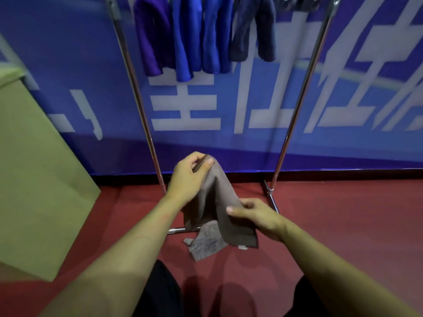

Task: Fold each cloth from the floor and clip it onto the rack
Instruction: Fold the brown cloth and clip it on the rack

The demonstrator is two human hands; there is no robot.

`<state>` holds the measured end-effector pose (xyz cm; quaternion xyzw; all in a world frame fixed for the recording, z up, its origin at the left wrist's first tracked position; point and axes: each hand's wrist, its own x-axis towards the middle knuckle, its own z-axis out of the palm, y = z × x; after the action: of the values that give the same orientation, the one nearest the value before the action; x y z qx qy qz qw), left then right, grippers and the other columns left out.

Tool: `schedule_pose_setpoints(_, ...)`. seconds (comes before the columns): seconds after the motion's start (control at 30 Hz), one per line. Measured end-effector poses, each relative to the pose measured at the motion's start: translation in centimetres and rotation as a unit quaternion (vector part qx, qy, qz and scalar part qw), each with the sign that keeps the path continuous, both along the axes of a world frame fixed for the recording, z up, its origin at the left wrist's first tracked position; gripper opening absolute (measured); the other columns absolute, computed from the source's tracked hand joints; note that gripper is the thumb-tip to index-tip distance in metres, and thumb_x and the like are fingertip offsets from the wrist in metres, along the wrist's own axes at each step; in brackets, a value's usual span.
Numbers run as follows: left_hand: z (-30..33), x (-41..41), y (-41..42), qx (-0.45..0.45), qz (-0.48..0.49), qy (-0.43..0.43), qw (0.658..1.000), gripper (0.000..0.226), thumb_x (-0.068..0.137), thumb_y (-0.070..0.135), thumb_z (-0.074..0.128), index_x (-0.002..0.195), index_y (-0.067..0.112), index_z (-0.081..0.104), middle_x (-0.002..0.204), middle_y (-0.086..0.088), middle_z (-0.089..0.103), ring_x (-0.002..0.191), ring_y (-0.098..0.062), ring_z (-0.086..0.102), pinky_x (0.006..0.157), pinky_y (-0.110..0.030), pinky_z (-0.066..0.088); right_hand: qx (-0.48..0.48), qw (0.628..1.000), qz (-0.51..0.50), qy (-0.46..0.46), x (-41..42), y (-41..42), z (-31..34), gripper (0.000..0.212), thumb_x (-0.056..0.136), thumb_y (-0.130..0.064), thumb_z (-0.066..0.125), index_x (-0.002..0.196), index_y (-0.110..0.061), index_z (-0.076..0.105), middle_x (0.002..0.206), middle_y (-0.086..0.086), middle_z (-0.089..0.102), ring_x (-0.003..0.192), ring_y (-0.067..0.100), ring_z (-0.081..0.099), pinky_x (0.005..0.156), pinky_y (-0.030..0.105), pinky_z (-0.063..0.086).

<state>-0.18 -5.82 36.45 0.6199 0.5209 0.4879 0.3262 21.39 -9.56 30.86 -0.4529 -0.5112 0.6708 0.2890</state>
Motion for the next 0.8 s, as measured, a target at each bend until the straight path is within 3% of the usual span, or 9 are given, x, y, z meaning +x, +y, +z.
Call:
schedule_pose_setpoints(0.1,1.4,-0.5,-1.0,0.01,0.019,0.003,1.0,0.009,0.098,0.032,0.062,0.093,0.027,0.068,0.088,0.009,0.074,0.087,-0.008,0.07,0.08,-0.029,0.054,-0.027,0.999,0.02,0.033,-0.5,-2.3,0.0,0.041,0.077,-0.02,0.081,0.109,0.003,0.071,0.106,0.017,0.072,0.096,0.026,0.067,0.089,0.038,0.056)
schedule_pose_setpoints(0.2,1.4,-1.5,-1.5,0.004,0.05,-0.002,0.999,0.012,0.098,0.036,0.06,0.094,0.028,0.067,0.09,0.009,0.073,0.09,-0.011,0.07,0.083,-0.033,0.055,-0.061,0.99,-0.02,0.125,-0.6,-3.6,0.6,0.031,0.083,-0.017,0.072,0.11,0.0,0.071,0.109,0.02,0.071,0.095,0.027,0.069,0.086,0.035,0.057)
schedule_pose_setpoints(0.37,0.7,-2.9,-2.3,-0.071,0.148,-0.147,0.975,0.019,0.098,0.04,0.059,0.092,0.023,0.067,0.084,0.006,0.069,0.083,-0.015,0.063,0.081,-0.038,0.053,-0.113,0.972,-0.056,0.198,0.0,-5.1,1.1,0.049,0.084,-0.027,0.075,0.12,0.003,0.061,0.117,0.023,0.065,0.104,0.03,0.064,0.092,0.04,0.051)
schedule_pose_setpoints(0.47,-0.3,-3.7,-2.5,-0.13,0.139,-0.214,0.958,0.022,0.095,0.041,0.061,0.094,0.02,0.069,0.098,-0.011,0.073,0.091,-0.02,0.066,0.095,-0.05,0.053,-0.141,0.954,-0.085,0.25,0.3,-6.0,0.9,0.049,0.086,-0.031,0.071,0.128,-0.008,0.06,0.131,0.014,0.058,0.119,0.029,0.058,0.102,0.042,0.045)
schedule_pose_setpoints(0.5,-0.7,-3.9,-2.5,-0.144,0.141,-0.222,0.954,0.022,0.096,0.04,0.061,0.096,0.02,0.069,0.104,-0.014,0.073,0.095,-0.024,0.068,0.097,-0.052,0.053,-0.146,0.945,-0.109,0.271,0.4,-6.3,0.8,0.048,0.089,-0.031,0.067,0.135,-0.018,0.06,0.134,0.011,0.058,0.125,0.029,0.058,0.105,0.045,0.044)
schedule_pose_setpoints(0.57,-1.2,-4.0,-2.9,-0.164,0.151,-0.239,0.945,0.021,0.099,0.035,0.059,0.103,0.016,0.068,0.108,-0.017,0.073,0.099,-0.028,0.069,0.096,-0.049,0.053,-0.148,0.917,-0.162,0.333,0.6,-6.9,0.6,0.047,0.094,-0.031,0.06,0.14,-0.034,0.056,0.129,0.012,0.064,0.121,0.03,0.064,0.101,0.046,0.052)
schedule_pose_setpoints(0.63,-1.5,-4.1,-3.2,-0.187,0.155,-0.265,0.933,0.018,0.1,0.028,0.059,0.108,0.014,0.067,0.107,-0.016,0.074,0.095,-0.026,0.069,0.092,-0.045,0.055,-0.127,0.89,-0.207,0.387,0.6,-7.5,0.5,0.047,0.096,-0.03,0.055,0.143,-0.036,0.052,0.132,0.015,0.066,0.118,0.033,0.066,0.098,0.048,0.054)
schedule_pose_setpoints(0.7,-1.7,-4.3,-3.3,-0.208,0.141,-0.302,0.92,0.017,0.099,0.015,0.057,0.114,0.012,0.065,0.11,-0.017,0.073,0.094,-0.025,0.069,0.088,-0.041,0.054,-0.105,0.878,-0.242,0.4,0.6,-7.7,-0.3,0.055,0.094,-0.023,0.059,0.146,-0.036,0.046,0.137,0.014,0.062,0.124,0.033,0.062,0.099,0.05,0.053)
schedule_pose_setpoints(0.8,-1.7,-4.0,-3.4,-0.214,0.121,-0.356,0.902,0.035,0.094,-0.006,0.049,0.126,0.006,0.059,0.109,-0.018,0.07,0.095,-0.028,0.067,0.089,-0.04,0.054,-0.083,0.899,-0.274,0.331,0.3,-7.2,-2.1,0.097,0.079,0.003,0.07,0.153,-0.043,0.028,0.144,0.017,0.054,0.121,0.032,0.064,0.088,0.043,0.06)
